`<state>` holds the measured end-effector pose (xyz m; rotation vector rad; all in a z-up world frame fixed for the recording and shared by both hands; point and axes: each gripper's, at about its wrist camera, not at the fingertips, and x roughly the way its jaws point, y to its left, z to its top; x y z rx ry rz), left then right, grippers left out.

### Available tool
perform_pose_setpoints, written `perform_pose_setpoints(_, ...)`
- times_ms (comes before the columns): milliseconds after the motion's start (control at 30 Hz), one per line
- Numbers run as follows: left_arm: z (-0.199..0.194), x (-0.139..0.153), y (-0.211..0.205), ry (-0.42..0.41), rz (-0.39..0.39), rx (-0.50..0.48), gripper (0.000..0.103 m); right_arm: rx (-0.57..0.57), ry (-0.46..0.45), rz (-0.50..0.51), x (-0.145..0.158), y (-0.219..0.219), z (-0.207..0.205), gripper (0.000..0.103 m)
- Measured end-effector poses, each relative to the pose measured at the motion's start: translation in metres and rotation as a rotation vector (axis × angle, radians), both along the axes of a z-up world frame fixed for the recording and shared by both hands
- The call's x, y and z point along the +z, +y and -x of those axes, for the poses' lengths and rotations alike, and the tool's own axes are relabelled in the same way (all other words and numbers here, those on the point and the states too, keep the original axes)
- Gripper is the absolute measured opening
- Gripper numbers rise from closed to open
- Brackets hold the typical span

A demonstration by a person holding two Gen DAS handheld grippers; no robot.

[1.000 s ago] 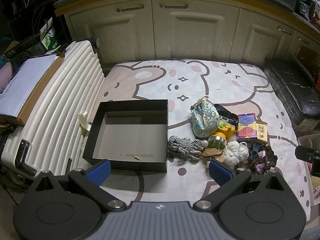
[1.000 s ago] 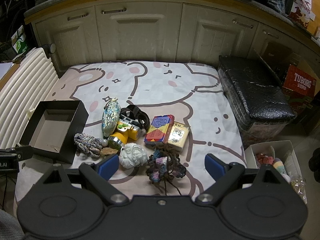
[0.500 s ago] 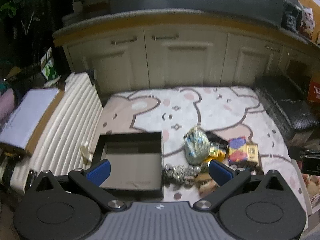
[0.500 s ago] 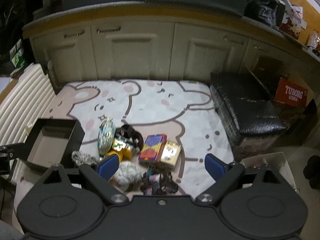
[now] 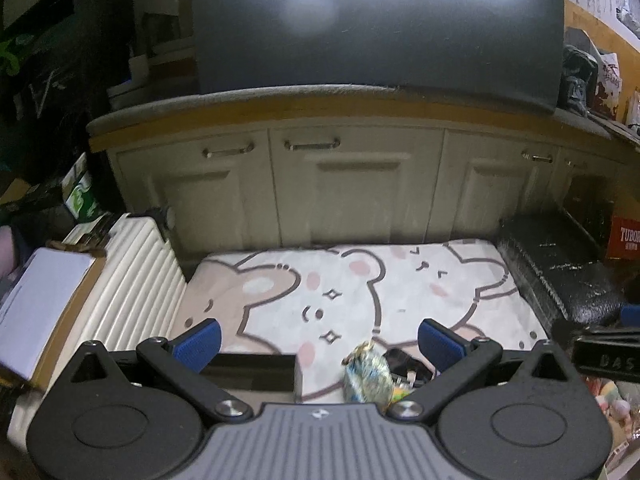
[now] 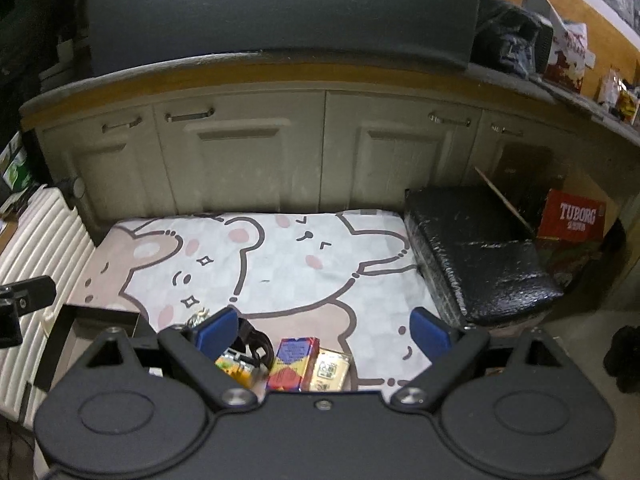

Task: Organize objects
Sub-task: 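Move the left tool to the blue floral pouch while the right tool approaches the yarn bundle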

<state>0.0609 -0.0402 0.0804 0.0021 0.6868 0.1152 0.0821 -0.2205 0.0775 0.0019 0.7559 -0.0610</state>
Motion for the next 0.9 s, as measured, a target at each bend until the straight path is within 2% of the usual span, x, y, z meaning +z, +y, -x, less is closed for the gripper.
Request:
perform_pose_setpoints(200,-0.03,-0.018,-0.009,-0.027,-0.039,-0.014,0.103,-0.019,0.037,-0.032,-0.028,-0.008,-0.029,0.094)
perform_pose_setpoints(333,-0.054,-0.044,-0.007,0.019,0.009,-0.011,0.103,-0.022,0.065,-0.082,-0.057,-0.017,-0.043,0.094)
perform_pose_setpoints(500,-0.078,-0.077,-0.004,0.063,0.02,0.016,0.103,0.002,0.121,-0.144,-0.095,-0.028,-0.051,0.094)
perform_pose_setpoints(700,-0.104,-0.11,0.008,0.14,0.104,0.038,0.103,0.044,0.163,-0.208,-0.124,-0.045,-0.053,0.098)
perform_pose_setpoints(900,-0.129,-0.142,0.031,0.245,0.29,0.066,0.103,0.068,0.239,-0.231,-0.151,-0.056,-0.053,0.098)
